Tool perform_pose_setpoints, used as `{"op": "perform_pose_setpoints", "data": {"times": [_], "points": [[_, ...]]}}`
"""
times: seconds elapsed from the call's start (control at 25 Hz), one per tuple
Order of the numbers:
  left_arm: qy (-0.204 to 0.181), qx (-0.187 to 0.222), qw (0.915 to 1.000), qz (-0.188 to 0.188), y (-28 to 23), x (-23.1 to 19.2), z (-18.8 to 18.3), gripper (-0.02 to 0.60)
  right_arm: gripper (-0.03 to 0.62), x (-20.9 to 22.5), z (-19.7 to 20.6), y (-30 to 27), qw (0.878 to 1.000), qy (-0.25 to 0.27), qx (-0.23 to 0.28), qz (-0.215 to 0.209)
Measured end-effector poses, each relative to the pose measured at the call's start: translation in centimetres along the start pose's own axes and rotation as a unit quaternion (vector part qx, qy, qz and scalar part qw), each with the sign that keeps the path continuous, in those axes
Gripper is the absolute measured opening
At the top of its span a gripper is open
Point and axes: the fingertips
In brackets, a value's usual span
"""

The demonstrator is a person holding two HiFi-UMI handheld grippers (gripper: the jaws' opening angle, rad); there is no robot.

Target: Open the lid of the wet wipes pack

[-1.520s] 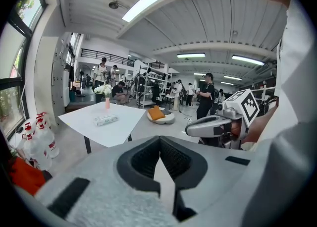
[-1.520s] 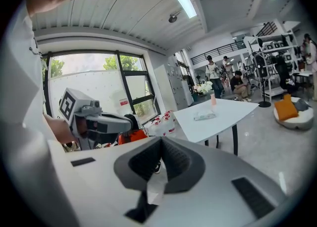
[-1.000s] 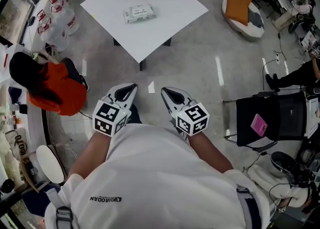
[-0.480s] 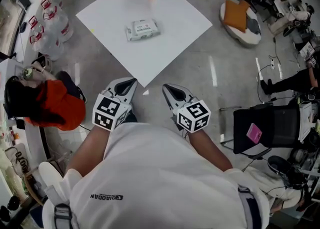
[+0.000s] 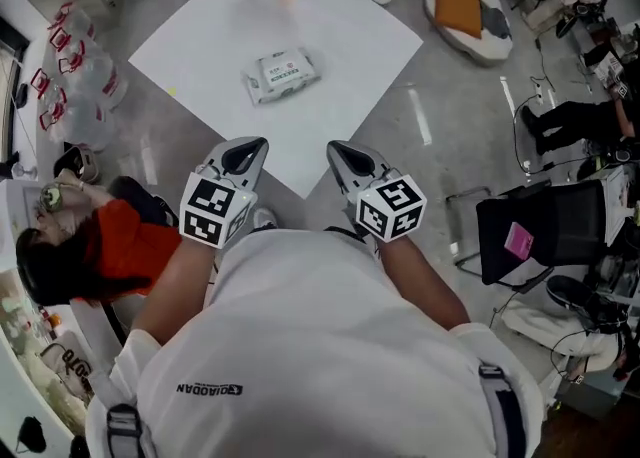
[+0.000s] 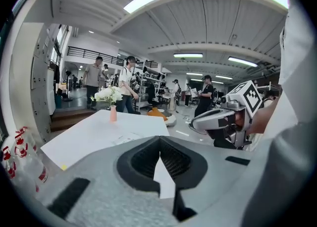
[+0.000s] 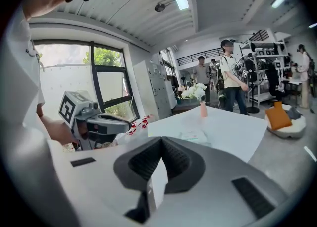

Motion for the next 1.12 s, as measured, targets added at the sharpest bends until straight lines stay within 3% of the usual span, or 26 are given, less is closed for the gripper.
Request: {"op": "perform_pose_setpoints", "data": {"times": [0.28,0.44,1.12], "points": [[-0.003,-0.008,0.9998,0.019,-2.3,-2.6,-1.0,0.009,0.006,1.7,-0.5,-2.2,1.0,-0.011,-0.004,0.021],[0.001,-0.009,0.9999,0.011,-3.4,-3.7,-1.4,0.009,0.006,3.0,-0.9,-3.0,1.0,-0.015,-0.006,0.022],[0.013,0.001,0.998,-0.062,-8.2,-6.6,-3.3,0.009,0.006,8.8,-2.4,-6.9,0.998,0.025,-0.022,-0.047]]}}
Point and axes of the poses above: the fingertips, and each gripper's own axes: y backward along the fingers, x to its right, z out of its underside, and after that the axes turned 6 degrees about y, right-handed
